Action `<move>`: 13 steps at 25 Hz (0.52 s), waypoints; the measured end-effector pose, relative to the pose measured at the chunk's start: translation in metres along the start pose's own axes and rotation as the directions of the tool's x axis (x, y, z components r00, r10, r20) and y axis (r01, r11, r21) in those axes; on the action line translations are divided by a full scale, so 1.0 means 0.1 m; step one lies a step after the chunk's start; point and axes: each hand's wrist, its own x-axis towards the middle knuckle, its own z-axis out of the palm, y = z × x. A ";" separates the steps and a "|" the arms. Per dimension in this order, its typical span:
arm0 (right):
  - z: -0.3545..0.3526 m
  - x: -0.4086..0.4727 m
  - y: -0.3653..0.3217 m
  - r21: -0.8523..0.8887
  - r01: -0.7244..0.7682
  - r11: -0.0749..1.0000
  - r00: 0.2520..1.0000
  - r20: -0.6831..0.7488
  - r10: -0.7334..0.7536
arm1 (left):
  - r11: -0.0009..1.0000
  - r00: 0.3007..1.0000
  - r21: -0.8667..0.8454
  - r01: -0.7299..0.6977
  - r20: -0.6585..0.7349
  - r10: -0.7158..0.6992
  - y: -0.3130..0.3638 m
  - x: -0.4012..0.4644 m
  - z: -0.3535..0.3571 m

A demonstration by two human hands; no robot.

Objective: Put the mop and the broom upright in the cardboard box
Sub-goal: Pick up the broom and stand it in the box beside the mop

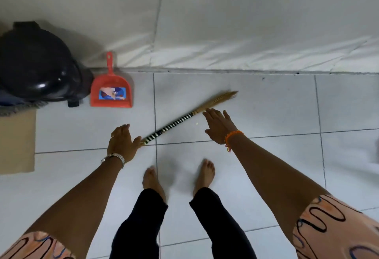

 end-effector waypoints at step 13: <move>2.42 2.51 0.20 -0.200 0.300 0.933 0.954 0.077 -0.290 | 0.996 0.997 0.083 -0.012 0.073 0.006 -0.96 1.72 2.48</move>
